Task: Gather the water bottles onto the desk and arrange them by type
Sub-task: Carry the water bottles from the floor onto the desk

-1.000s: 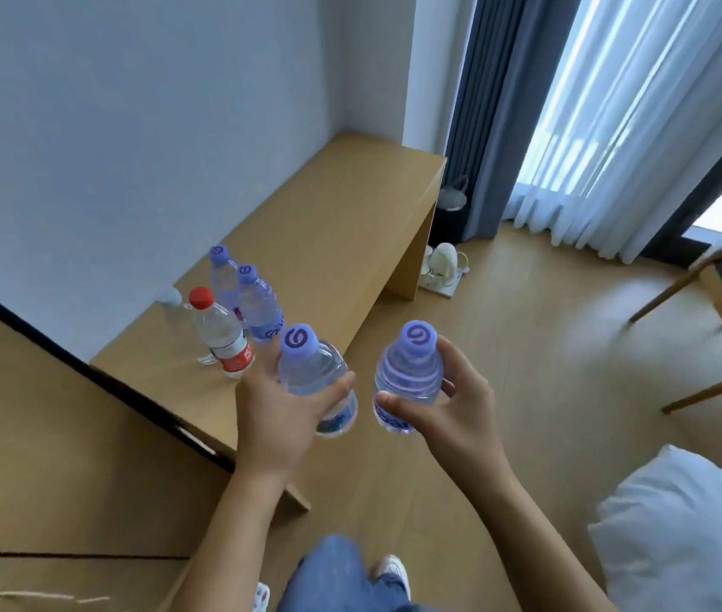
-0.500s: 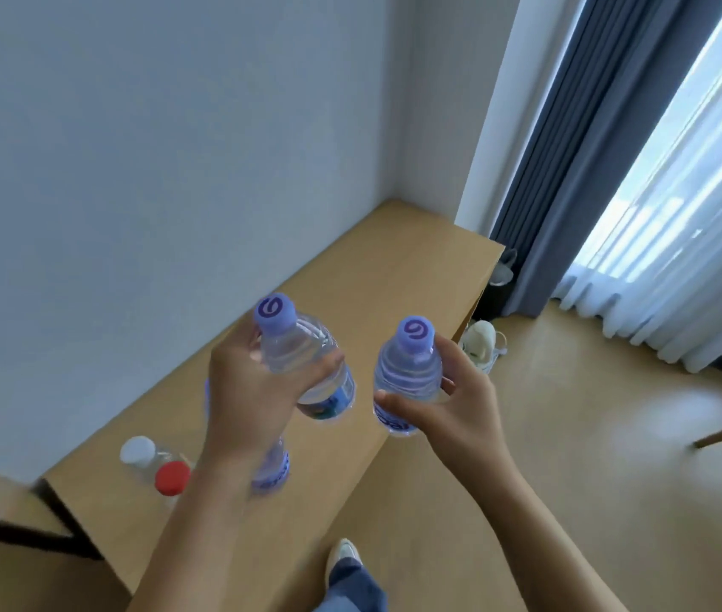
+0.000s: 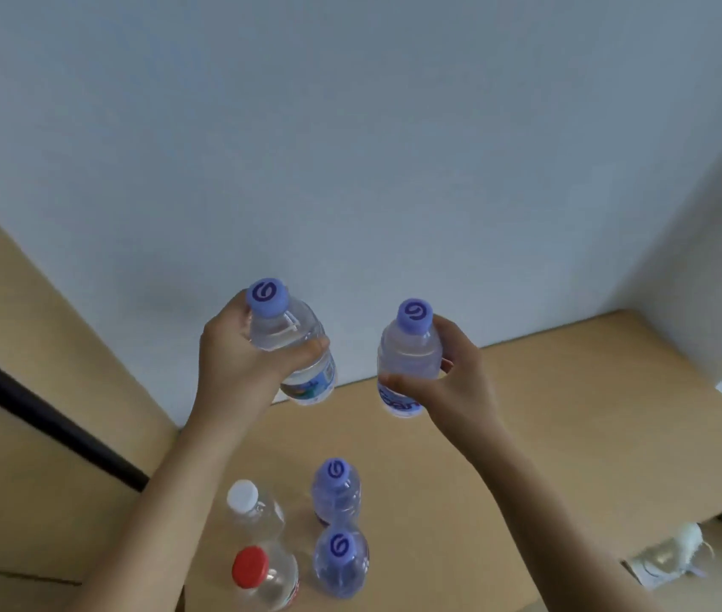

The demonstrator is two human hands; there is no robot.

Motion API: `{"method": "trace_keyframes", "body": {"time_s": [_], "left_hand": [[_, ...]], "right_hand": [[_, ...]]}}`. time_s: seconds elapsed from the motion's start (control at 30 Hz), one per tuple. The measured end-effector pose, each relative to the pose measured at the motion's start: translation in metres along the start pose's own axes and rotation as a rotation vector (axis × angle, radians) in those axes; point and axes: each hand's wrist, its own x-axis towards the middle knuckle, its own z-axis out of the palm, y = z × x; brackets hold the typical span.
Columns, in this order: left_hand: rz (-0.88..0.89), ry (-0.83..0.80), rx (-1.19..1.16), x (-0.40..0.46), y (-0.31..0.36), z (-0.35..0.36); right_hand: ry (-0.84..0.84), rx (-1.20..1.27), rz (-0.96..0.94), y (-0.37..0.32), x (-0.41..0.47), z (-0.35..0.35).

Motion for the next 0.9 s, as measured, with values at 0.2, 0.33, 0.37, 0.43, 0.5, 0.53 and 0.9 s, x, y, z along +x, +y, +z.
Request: {"method": "trace_keyframes", "body": {"time_s": [0.2, 0.33, 0.37, 0.43, 0.5, 0.53, 0.9], "left_hand": [[-0.062, 0.091, 0.199, 0.018, -0.049, -0.026], [-0.142, 0.125, 0.315, 0.021, -0.087, -0.035], [-0.171, 0.116, 0.339, 0.021, -0.096, -0.034], [-0.232, 0.124, 0.386, 0.019, -0.117, -0.034], [-0.277, 0.145, 0.396, 0.019, -0.138, -0.032], [-0.295, 0.154, 0.398, 0.019, -0.148, -0.031], [-0.387, 0.201, 0.343, 0.025, -0.198, 0.004]], "right_hand": [[-0.311, -0.064, 0.029, 0.010, 0.062, 0.069], [-0.447, -0.173, 0.052, 0.036, 0.081, 0.111], [-0.459, -0.202, 0.055, 0.043, 0.082, 0.117], [-0.486, -0.248, 0.061, 0.057, 0.088, 0.132], [-0.497, -0.280, 0.083, 0.072, 0.092, 0.144], [-0.497, -0.286, 0.102, 0.079, 0.094, 0.149], [-0.411, -0.265, 0.137, 0.103, 0.102, 0.163]]}}
